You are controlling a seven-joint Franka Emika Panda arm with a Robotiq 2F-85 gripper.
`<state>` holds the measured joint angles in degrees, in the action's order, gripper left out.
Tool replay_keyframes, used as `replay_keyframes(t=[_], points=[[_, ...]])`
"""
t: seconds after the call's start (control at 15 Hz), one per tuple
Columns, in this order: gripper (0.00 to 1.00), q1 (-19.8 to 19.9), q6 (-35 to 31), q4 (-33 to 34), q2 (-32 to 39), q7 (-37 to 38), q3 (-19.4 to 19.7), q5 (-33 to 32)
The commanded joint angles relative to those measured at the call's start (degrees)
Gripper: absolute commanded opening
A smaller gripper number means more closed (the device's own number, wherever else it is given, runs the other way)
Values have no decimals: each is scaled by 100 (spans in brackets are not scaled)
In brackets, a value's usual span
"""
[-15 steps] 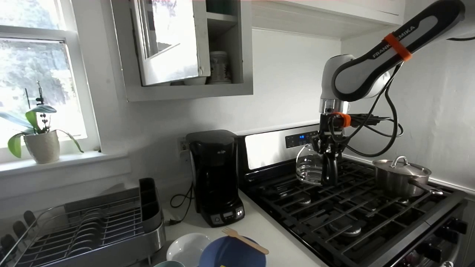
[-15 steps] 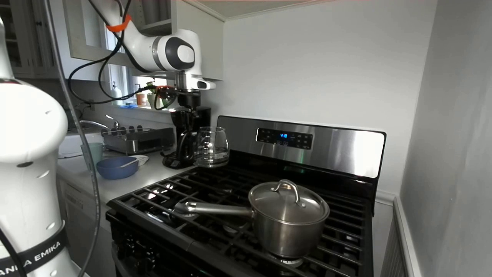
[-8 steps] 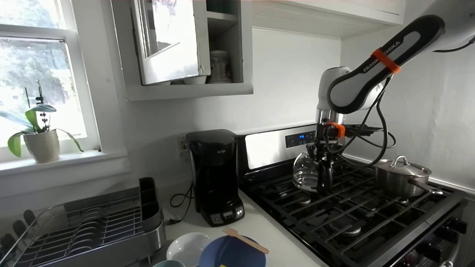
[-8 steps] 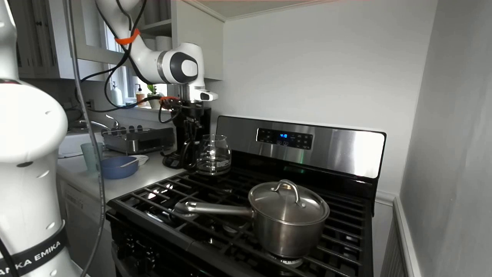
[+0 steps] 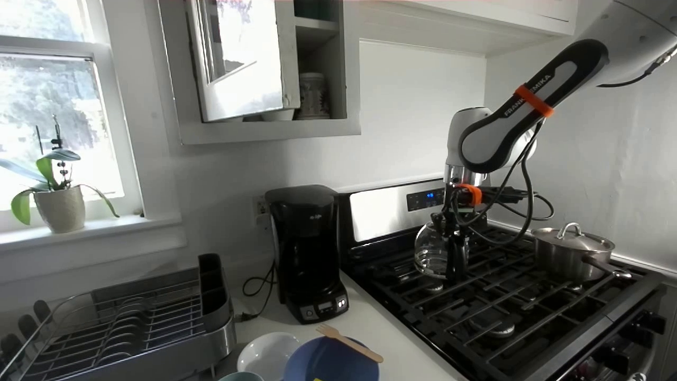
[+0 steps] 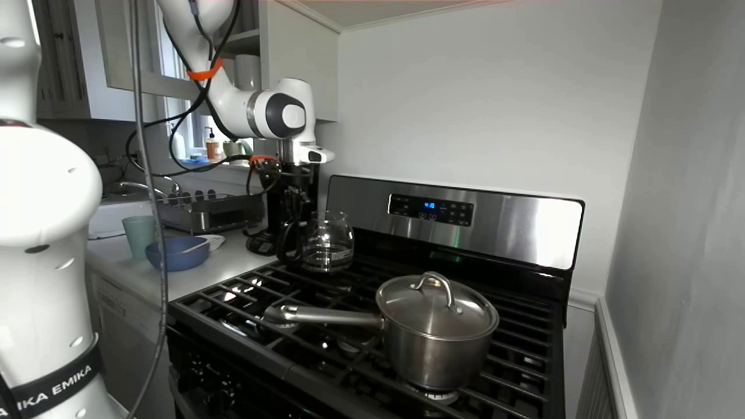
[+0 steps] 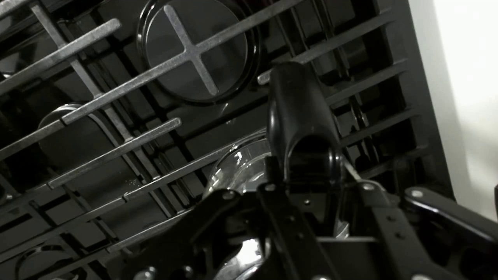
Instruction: Put the kettle on the stove
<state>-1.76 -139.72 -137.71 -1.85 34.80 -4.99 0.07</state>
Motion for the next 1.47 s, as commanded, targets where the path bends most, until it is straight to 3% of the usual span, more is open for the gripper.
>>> replay_keyframes(t=[0.0, 1.4], points=[[8, -17, -4, 330, 221, 296, 65, -194], [8, -221, -61, 856, 945, 726, 249, -306]])
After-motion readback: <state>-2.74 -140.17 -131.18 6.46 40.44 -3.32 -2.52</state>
